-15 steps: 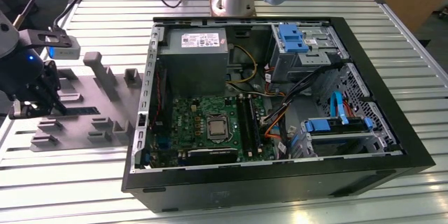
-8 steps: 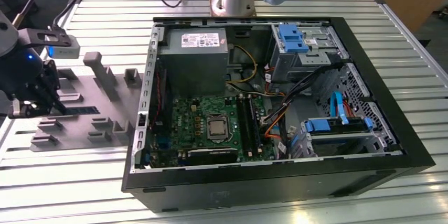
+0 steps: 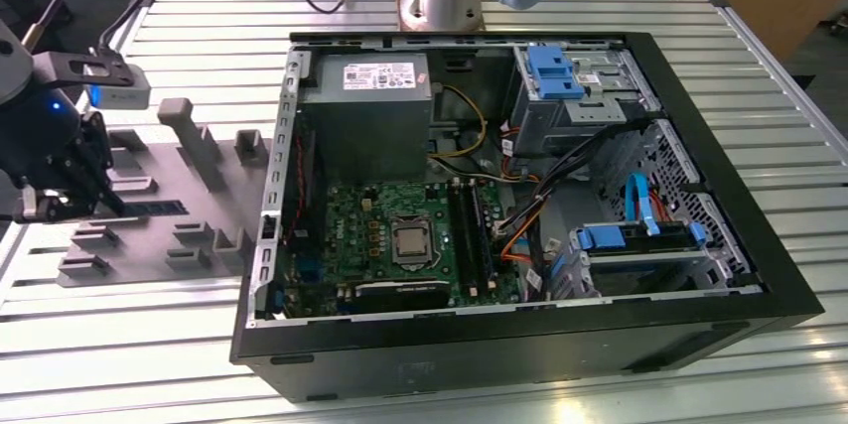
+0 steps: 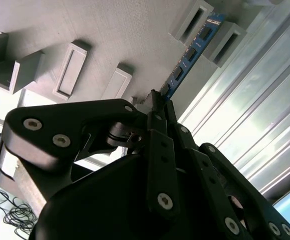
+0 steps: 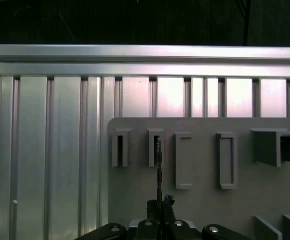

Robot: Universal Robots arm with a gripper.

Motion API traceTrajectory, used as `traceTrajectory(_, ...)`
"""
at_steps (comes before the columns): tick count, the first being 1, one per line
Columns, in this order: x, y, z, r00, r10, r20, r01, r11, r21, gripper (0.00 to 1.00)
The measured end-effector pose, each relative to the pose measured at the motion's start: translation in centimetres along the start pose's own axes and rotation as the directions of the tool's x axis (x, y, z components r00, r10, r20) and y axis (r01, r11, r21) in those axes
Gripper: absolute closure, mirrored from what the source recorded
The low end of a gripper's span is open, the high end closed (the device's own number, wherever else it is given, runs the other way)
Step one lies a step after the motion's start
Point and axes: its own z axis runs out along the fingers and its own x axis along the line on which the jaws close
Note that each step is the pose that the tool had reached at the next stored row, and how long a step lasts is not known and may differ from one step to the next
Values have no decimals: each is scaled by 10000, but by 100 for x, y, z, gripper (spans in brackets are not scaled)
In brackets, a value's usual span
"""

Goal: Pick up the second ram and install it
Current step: 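Pick up the second ram and move it above second insertion slot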

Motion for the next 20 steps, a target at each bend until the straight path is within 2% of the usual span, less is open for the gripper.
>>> traceTrajectory(20,-7,0,-64,10000,0,-2,0,10000,0,86)
